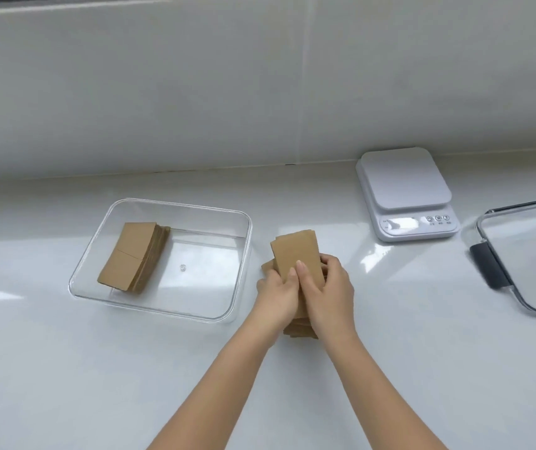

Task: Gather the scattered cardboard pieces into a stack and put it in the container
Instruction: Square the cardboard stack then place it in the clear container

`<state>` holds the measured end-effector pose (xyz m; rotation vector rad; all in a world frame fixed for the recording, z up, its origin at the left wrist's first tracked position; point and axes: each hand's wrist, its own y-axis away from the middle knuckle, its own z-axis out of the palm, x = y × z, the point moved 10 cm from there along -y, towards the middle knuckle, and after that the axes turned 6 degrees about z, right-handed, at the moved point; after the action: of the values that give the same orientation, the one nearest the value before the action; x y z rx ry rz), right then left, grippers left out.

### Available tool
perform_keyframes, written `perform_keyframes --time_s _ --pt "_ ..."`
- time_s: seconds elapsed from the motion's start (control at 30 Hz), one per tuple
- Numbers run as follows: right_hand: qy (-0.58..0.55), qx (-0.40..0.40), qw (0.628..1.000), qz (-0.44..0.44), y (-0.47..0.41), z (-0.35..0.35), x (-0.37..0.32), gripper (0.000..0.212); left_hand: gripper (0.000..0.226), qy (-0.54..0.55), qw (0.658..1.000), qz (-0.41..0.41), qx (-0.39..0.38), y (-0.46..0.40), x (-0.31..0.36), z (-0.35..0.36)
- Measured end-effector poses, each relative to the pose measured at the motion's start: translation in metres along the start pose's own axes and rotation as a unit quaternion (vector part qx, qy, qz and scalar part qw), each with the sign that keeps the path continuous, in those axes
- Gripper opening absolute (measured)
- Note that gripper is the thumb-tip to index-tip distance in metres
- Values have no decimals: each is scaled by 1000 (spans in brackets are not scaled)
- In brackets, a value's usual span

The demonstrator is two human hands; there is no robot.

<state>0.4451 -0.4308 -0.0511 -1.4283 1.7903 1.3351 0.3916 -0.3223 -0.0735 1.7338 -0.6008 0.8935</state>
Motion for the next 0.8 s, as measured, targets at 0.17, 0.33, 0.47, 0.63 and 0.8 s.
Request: perform_keyframes --time_s 0.17,0.33,0.47,0.63,0.8 --pt "156 76 985 -2 4 -2 8 56 38 -99 993 -3 67 -1 -8 -16" --pt "58 15 998 37 0 4 14 85 38 17 998 10 58 -3 -10 -11" --pt "-2 -58 996 68 -4 14 16 99 40 97 995 14 20 -6 -16 -1" --pt "-62 -107 979 163 4 16 36 92 28 151 986 10 -68 5 -15 9" --pt "-117 -189 961 167 51 19 40 37 48 92 990 22 -102 37 -31 3"
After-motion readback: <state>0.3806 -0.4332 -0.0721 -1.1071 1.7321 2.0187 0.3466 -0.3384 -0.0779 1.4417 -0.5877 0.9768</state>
